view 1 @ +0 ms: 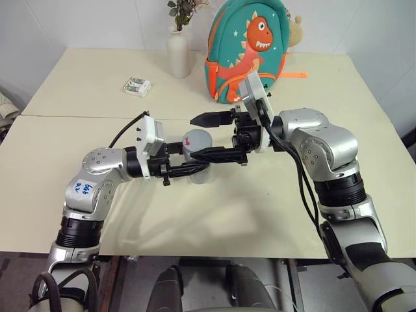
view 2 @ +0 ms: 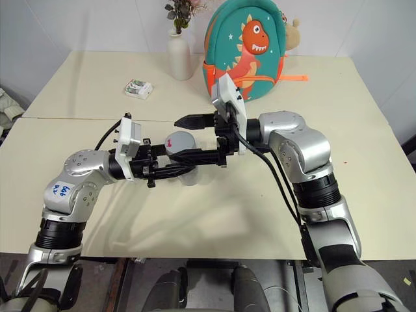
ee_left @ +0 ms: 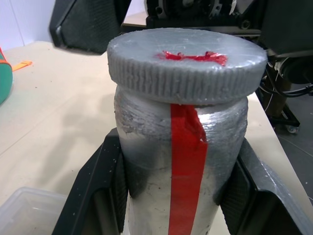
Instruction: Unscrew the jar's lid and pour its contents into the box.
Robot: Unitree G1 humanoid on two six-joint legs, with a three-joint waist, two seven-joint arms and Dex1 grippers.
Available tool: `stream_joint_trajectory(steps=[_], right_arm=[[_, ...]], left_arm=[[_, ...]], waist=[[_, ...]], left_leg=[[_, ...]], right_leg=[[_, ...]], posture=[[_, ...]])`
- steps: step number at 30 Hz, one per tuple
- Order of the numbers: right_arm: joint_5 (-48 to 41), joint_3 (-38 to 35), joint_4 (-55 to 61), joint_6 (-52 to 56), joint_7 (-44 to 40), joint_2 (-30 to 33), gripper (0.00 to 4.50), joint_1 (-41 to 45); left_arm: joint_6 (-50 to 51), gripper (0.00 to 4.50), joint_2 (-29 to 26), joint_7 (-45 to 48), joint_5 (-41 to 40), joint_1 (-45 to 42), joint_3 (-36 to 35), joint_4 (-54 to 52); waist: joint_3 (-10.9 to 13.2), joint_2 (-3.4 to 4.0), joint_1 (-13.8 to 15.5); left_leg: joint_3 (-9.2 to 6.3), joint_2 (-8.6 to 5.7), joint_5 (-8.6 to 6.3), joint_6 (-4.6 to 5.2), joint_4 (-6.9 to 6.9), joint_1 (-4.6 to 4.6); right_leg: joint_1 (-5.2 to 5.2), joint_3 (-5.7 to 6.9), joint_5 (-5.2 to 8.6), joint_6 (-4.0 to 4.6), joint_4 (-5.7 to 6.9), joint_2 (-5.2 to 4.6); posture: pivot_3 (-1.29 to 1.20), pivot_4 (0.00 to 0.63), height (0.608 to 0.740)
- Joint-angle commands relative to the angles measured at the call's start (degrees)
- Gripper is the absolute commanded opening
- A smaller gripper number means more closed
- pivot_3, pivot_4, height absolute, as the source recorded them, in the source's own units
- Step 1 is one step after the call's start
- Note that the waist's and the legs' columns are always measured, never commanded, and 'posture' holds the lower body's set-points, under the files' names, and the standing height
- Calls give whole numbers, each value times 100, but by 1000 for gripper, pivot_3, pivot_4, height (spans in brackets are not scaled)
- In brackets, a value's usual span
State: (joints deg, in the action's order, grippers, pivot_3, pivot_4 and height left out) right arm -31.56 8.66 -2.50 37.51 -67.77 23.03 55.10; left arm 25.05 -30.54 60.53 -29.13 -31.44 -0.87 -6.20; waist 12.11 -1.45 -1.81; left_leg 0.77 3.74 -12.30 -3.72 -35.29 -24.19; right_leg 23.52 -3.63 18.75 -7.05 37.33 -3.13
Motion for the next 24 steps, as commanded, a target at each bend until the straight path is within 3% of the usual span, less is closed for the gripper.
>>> stream_joint_trajectory(steps=[1,8,15,18,24], right_arm=[[-43,-41,87,-80,-29,-60,3917,88],[-86,-12,136,-63,-186,-80,1620,44],[-194,-104,152,77,-216,-37,1620,51],[-504,-290,195,368,-166,-78,2220,106],[-470,-248,320,337,-102,-44,4283,100]], left_arm=[[4,2008,-63,-24,-104,23,-60,-245],[32,2008,-92,-40,-119,29,-78,-299],[14,2008,-119,-40,-127,47,-77,-304],[15,2008,-113,-45,-132,35,-69,-301],[8,2008,-111,-27,-134,26,-53,-292]], waist=[[0,0,0],[0,0,3],[0,0,2],[0,0,2],[0,0,0]], left_leg=[[0,0,0,0,0,0],[-1,0,0,0,-1,0],[0,0,1,0,-1,0],[-1,0,1,0,-1,0],[-1,0,1,0,-1,0]], right_leg=[[0,0,0,0,0,0],[0,0,0,0,3,0],[0,0,0,0,3,0],[0,0,0,0,3,0],[1,0,0,0,3,0]], posture=[[0,150,740],[0,150,740],[0,150,740],[0,150,740],[0,150,740]])
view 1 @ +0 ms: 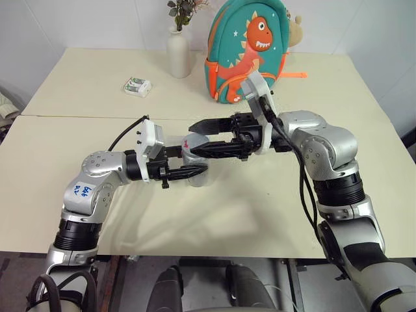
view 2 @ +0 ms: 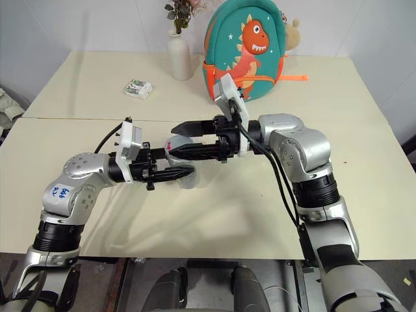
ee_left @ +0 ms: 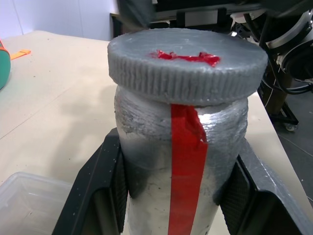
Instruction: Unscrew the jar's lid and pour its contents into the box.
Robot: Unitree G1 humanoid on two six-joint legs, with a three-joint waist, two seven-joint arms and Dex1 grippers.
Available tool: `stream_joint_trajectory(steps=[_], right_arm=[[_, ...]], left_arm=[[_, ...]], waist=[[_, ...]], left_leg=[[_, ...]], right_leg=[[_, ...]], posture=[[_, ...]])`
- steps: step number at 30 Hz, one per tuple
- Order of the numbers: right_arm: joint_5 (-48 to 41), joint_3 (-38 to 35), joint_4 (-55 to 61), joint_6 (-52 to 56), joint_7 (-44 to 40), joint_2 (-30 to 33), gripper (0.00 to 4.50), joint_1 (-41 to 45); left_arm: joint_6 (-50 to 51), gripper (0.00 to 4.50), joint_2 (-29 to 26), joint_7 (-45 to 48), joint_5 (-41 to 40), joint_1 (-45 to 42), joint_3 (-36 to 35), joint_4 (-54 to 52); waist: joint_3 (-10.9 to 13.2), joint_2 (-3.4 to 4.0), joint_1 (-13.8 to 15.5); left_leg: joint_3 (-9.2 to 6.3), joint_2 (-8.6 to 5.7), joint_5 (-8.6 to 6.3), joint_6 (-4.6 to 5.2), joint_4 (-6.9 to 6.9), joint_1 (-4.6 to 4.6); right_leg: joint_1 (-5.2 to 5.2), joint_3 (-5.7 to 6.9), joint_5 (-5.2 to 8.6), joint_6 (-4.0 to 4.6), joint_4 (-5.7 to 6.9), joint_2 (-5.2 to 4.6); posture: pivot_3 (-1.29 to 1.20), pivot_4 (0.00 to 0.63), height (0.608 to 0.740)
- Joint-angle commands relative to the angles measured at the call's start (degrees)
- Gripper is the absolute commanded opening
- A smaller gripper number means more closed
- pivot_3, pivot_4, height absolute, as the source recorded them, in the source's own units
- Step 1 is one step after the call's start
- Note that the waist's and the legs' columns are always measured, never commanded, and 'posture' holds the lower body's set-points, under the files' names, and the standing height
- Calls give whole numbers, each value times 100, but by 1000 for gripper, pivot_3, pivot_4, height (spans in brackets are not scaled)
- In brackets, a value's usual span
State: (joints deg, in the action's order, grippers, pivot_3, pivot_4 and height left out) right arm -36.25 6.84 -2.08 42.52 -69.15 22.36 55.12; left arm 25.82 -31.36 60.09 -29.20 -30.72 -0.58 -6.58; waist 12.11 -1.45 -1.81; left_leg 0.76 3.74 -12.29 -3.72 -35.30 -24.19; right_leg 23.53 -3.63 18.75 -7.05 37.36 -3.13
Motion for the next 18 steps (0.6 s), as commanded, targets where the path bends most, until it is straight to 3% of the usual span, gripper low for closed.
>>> stream_joint_trajectory(steps=[1,18], right_arm=[[57,-45,292,-221,52,31,4448,92],[493,266,152,-417,46,39,4448,-73]], left_arm=[[-67,2008,-28,17,-127,-48,-79,-257],[-89,2008,29,-63,-116,-19,-70,-299]], waist=[[0,0,1],[0,0,1]], left_leg=[[0,0,0,0,0,0],[0,0,0,0,0,0]], right_leg=[[0,0,0,0,0,0],[0,0,0,0,0,0]], posture=[[0,150,740],[0,150,740]])
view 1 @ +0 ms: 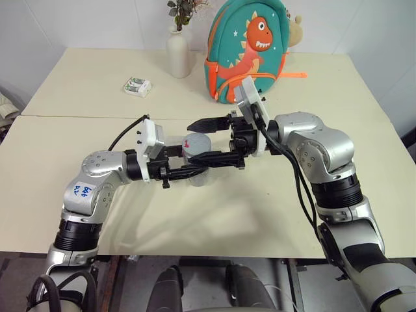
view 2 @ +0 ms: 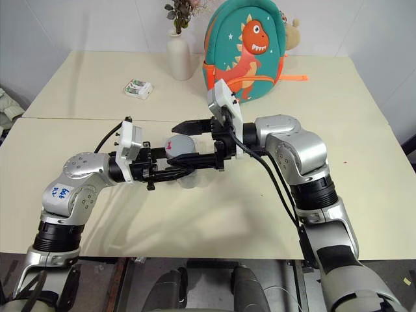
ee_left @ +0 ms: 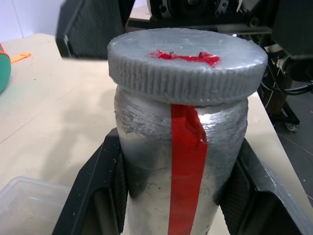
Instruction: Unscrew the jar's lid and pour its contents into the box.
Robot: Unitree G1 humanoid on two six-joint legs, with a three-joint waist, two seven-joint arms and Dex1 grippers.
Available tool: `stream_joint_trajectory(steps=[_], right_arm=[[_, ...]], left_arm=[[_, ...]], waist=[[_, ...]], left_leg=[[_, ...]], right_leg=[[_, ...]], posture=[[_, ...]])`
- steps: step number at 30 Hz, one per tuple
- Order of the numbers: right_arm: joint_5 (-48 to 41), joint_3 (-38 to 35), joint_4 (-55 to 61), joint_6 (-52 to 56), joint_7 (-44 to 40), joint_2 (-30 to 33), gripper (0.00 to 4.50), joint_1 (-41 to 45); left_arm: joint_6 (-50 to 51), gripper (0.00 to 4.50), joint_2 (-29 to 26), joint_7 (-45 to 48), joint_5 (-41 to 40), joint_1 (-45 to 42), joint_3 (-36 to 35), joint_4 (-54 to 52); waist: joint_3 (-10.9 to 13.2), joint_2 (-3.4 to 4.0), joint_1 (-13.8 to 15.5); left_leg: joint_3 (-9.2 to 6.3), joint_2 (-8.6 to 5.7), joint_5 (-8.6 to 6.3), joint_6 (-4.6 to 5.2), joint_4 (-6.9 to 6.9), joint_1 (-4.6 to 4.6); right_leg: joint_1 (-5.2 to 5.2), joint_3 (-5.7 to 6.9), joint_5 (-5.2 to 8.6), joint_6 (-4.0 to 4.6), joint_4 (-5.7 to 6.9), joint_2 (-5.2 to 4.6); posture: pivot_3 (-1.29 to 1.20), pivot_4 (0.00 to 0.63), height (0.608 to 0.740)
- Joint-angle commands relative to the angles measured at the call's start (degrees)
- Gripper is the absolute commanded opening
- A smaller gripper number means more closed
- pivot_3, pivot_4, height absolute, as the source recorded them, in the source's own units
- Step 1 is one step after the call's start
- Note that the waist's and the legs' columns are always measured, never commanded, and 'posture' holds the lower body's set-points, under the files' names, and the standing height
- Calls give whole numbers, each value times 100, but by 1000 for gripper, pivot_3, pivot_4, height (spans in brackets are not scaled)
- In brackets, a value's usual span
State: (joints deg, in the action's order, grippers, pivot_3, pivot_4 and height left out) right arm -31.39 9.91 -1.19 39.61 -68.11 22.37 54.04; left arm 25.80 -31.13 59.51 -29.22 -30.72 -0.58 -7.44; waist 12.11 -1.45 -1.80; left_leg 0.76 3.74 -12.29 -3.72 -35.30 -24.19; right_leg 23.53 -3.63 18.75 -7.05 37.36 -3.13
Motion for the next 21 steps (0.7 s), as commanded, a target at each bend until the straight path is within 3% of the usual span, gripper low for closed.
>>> stream_joint_trajectory(steps=[1,6,12,21], right_arm=[[8,-46,39,-133,-57,34,4448,49],[-12,-57,-16,-180,-93,6,4448,44],[-188,-200,52,-179,-56,-121,2591,36],[-651,-415,174,288,-9,-184,2591,115]], left_arm=[[-83,2008,3,-6,-119,-7,-75,-222],[-48,2008,16,-42,-132,35,-70,-289],[-27,2008,-8,-48,-154,94,-80,-331],[-47,2008,-6,-75,-174,117,-69,-301]], waist=[[0,0,0],[0,0,0],[0,0,1],[0,0,-1]], left_leg=[[0,0,0,0,0,0],[0,0,0,0,0,0],[-1,0,0,0,0,0],[-1,0,0,0,0,0]], right_leg=[[0,0,0,0,0,0],[0,0,0,0,0,0],[0,0,0,0,0,0],[0,0,0,0,0,0]], posture=[[0,150,740],[0,150,740],[0,150,740],[0,150,740]])
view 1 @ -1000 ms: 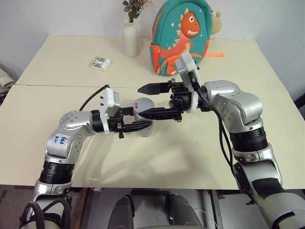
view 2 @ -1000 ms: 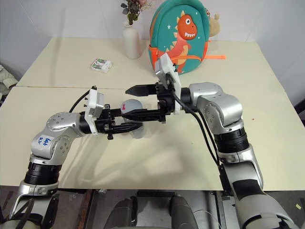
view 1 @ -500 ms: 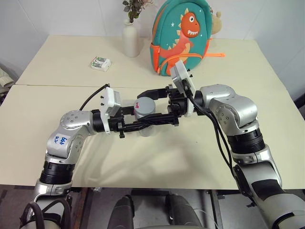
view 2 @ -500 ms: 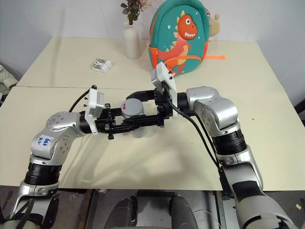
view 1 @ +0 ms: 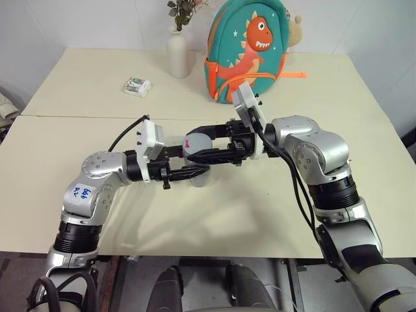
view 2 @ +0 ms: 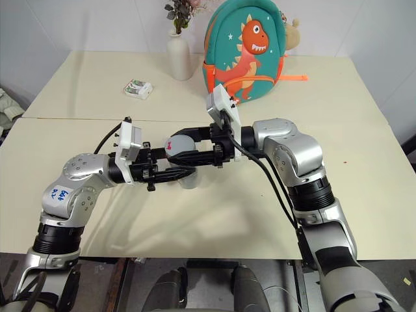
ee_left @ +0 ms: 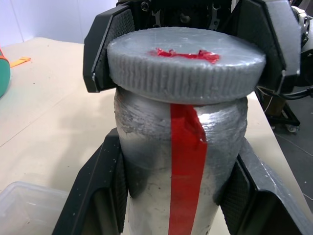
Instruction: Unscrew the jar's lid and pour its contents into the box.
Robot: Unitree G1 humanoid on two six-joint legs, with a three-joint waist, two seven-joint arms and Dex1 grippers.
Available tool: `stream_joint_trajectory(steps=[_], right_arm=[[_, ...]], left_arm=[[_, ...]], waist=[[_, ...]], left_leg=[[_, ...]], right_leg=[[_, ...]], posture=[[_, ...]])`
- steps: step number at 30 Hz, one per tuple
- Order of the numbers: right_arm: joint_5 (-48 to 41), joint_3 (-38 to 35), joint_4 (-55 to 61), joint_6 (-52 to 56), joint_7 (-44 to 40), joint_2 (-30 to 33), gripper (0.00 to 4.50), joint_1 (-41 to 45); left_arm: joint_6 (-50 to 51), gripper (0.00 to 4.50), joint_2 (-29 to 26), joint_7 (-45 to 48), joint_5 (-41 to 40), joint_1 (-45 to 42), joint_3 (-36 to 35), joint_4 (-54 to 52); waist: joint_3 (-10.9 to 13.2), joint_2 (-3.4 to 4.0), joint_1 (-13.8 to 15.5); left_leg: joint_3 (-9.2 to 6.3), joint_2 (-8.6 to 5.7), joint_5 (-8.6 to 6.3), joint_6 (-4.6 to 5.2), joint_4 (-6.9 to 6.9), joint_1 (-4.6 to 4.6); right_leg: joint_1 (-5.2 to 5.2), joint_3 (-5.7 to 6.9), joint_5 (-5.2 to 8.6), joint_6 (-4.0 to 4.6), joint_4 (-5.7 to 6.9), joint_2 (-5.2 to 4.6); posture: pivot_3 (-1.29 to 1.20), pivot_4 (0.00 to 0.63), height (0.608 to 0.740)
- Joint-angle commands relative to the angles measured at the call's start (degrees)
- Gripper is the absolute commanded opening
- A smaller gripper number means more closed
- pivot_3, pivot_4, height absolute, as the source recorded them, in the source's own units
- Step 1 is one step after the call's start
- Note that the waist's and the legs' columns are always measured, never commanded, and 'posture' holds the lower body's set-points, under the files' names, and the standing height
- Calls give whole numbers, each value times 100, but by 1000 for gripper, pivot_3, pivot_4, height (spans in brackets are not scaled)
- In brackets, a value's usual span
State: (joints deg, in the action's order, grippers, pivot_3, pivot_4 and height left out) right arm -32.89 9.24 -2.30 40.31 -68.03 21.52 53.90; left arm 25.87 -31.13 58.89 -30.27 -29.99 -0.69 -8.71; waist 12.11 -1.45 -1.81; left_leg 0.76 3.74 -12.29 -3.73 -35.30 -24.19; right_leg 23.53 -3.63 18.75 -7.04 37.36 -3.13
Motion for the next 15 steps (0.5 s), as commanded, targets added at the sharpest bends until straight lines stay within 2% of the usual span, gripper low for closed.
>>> stream_joint_trajectory(steps=[1,10,15], right_arm=[[-593,-400,288,329,11,-118,2591,143],[-1435,-986,258,1226,497,-304,2591,320],[-1063,-1103,289,617,808,-182,2591,123]], left_arm=[[-63,2008,-7,-15,-72,51,-51,-169],[-66,2008,-31,-34,-120,76,-16,-179],[-39,2008,-72,-63,-162,93,-78,-239]], waist=[[0,0,0],[0,0,3],[0,0,2]], left_leg=[[0,0,0,0,0,0],[-1,0,0,0,0,0],[-1,0,0,0,0,0]], right_leg=[[0,0,0,0,0,0],[0,-1,0,1,1,0],[0,-1,0,1,0,0]], posture=[[0,150,740],[0,150,740],[0,150,740]])
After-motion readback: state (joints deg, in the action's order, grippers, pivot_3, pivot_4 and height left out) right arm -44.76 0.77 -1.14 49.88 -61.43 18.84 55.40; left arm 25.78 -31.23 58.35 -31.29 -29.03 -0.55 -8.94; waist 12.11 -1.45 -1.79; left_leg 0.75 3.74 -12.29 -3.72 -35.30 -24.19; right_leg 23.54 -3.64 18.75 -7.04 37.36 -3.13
